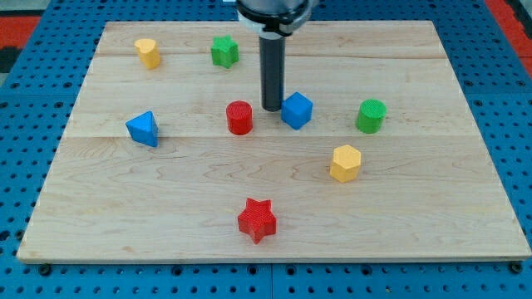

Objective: Move the yellow heart into the red circle

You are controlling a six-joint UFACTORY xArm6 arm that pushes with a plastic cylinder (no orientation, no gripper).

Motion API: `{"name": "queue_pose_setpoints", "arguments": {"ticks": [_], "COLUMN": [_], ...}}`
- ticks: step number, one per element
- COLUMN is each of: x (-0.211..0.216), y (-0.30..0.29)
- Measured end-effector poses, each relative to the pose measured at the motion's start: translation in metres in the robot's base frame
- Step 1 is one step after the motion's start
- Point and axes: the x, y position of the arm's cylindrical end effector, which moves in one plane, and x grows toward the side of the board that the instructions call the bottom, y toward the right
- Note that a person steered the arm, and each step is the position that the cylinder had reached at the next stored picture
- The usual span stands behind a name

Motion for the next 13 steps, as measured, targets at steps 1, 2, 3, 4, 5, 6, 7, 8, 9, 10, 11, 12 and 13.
{"name": "queue_pose_setpoints", "arguments": {"ticks": [1,2,3,4,5,6,7,8,9,10,11,12,13], "x": [-0.049,-0.082,-0.113,-0.158,-0.145,-0.060,0.021,-0.006,-0.046,-0.070,-0.065,-0.094,-0.116], "y": [-0.017,-0.114,-0.163,-0.170,-0.236,-0.230,-0.175,-0.195,-0.218,-0.235,-0.158,-0.166,-0.145]}}
